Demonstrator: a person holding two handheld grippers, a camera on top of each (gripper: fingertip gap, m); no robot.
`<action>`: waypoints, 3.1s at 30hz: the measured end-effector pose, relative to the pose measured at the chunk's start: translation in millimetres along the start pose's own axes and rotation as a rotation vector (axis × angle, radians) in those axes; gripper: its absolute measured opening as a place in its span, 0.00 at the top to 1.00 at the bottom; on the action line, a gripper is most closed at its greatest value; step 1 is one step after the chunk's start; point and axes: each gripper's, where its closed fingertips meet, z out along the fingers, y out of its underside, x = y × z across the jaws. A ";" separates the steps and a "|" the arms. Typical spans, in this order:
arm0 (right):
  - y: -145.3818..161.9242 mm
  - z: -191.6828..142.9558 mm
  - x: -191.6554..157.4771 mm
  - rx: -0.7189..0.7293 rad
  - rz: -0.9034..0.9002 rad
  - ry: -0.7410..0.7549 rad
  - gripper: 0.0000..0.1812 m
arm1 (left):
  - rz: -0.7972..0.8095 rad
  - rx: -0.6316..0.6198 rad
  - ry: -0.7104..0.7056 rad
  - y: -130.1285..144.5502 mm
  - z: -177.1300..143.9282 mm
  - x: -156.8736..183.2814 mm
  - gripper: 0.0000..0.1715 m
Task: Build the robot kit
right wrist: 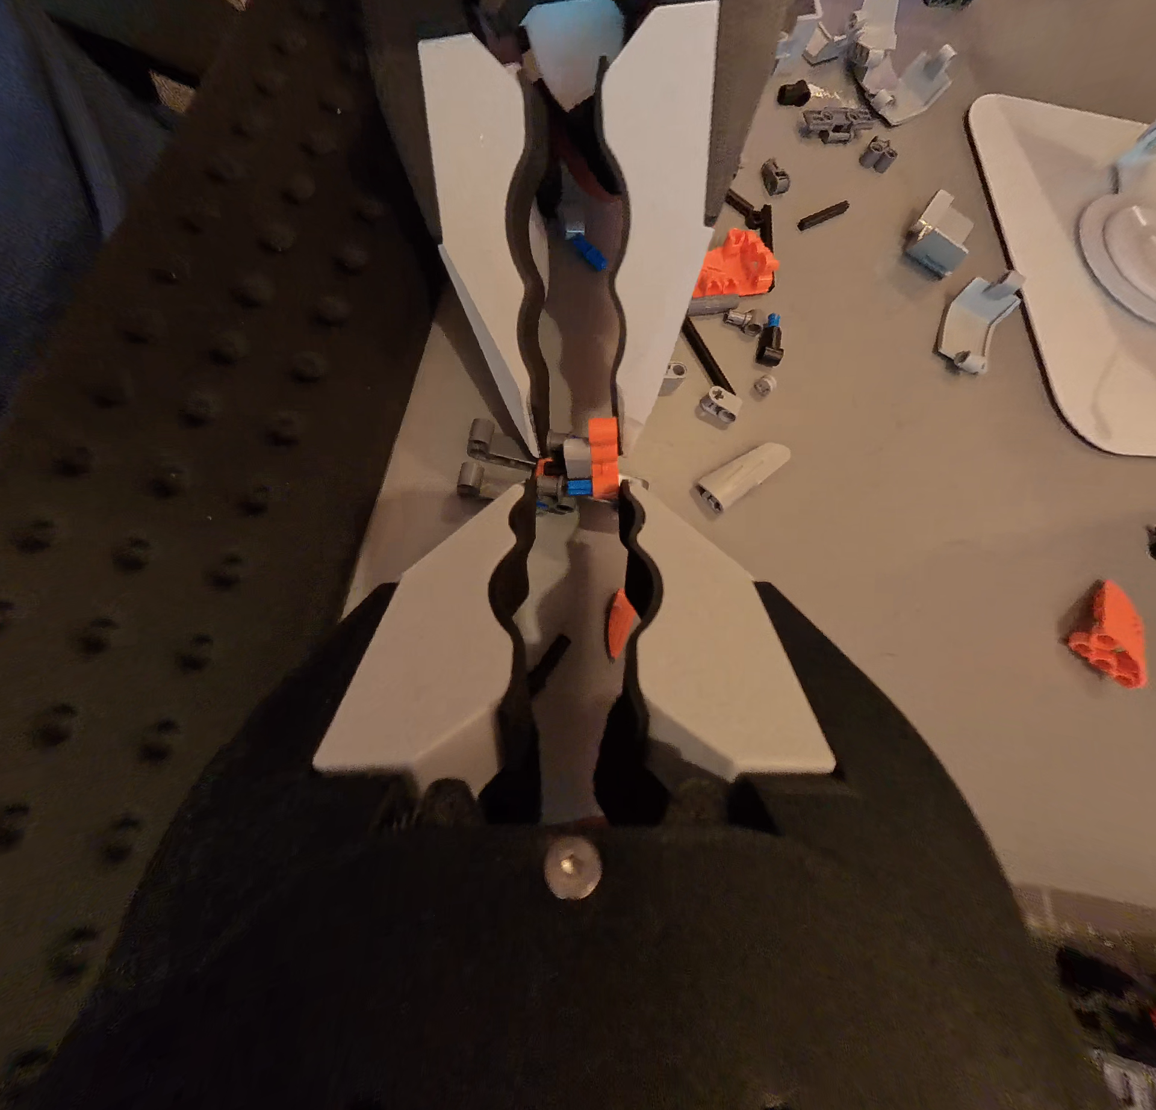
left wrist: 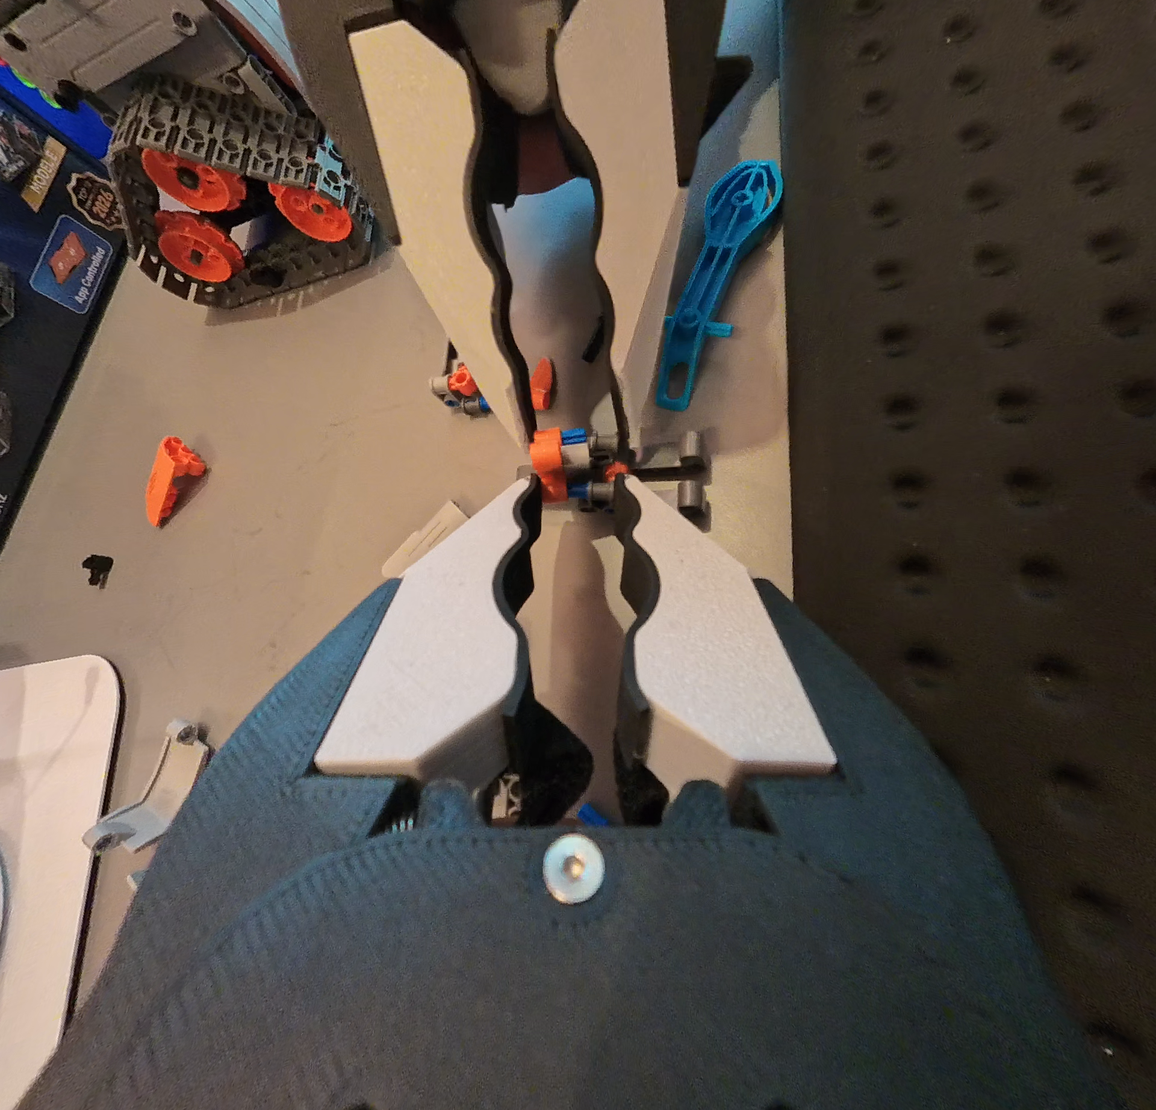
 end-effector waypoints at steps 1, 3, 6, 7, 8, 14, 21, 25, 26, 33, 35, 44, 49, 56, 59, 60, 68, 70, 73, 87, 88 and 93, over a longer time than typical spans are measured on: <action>-0.9 -1.5 -0.2 0.008 0.021 -0.013 0.87 | -0.002 0.001 0.002 -0.2 0.2 0.1 0.88; -0.5 -3.0 -0.4 0.017 0.063 -0.039 0.87 | -0.001 0.000 0.004 -0.5 0.6 0.3 0.88; 1.6 -3.6 -0.2 0.016 0.086 -0.057 0.87 | -0.004 -0.001 0.010 -0.8 1.1 0.1 0.88; 1.8 -3.9 0.5 0.013 0.073 -0.048 0.89 | -0.003 -0.001 0.011 -1.1 1.3 0.4 0.88; 2.3 -3.9 1.0 0.007 0.061 -0.038 0.89 | -0.002 -0.002 0.011 -1.3 1.5 0.4 0.88; -1.2 -14.2 8.2 0.039 0.117 -0.040 0.93 | 0.011 -0.004 0.005 -1.4 1.4 0.1 0.88; -0.1 -6.0 6.5 0.037 0.192 -0.081 0.95 | 0.018 -0.008 0.001 -1.4 1.6 0.0 0.88; 1.3 -5.2 6.5 0.031 0.181 -0.073 0.96 | 0.015 -0.008 0.006 -1.6 2.0 0.3 0.88; 1.6 -5.1 6.6 0.025 0.173 -0.069 0.96 | 0.016 -0.008 0.006 -1.8 2.0 0.1 0.88; 2.4 -4.1 4.9 -0.014 0.112 -0.036 0.97 | 0.014 -0.005 0.009 -1.8 2.3 0.8 0.87; 2.5 -4.1 4.8 -0.035 0.065 -0.010 0.97 | 0.012 -0.002 0.008 -1.9 2.4 0.8 0.87; 3.6 -4.2 3.7 -0.105 -0.033 0.052 0.97 | 0.010 0.008 0.013 -3.0 3.1 2.1 0.87; 2.8 -6.4 5.1 -0.048 0.083 -0.003 0.96 | 0.014 0.015 0.014 -3.5 3.8 2.4 0.87; 3.3 -7.1 7.0 0.005 0.189 -0.068 0.92 | 0.030 0.026 0.016 -4.1 3.9 2.7 0.87; 1.5 -9.7 7.9 0.016 0.189 -0.062 0.91 | 0.032 0.029 0.022 -4.3 4.2 2.7 0.87; 2.2 -9.5 3.9 0.014 0.191 -0.086 0.88 | 0.030 0.029 0.026 -4.4 4.3 2.7 0.87; 2.9 -2.5 -5.1 -0.029 0.072 -0.046 0.88 | 0.020 0.035 0.043 -4.5 4.9 3.4 0.87; 3.1 -2.5 -5.2 -0.056 0.024 -0.011 0.88 | 0.017 0.038 0.051 -4.6 5.1 3.5 0.87; 4.6 -1.6 -4.4 -0.083 -0.013 0.021 0.88 | 0.009 0.044 0.062 -4.4 5.3 3.4 0.87; 5.8 -1.3 -5.0 -0.097 -0.065 0.057 0.88 | 0.042 0.051 0.045 -5.8 4.9 4.0 0.87; 5.9 -1.3 -5.1 -0.095 -0.065 0.056 0.88 | 0.023 0.054 0.054 -5.8 4.9 4.1 0.87; 5.2 -0.5 -5.6 -0.099 -0.083 0.066 0.88 | -0.069 0.083 0.108 -5.8 3.3 5.3 0.87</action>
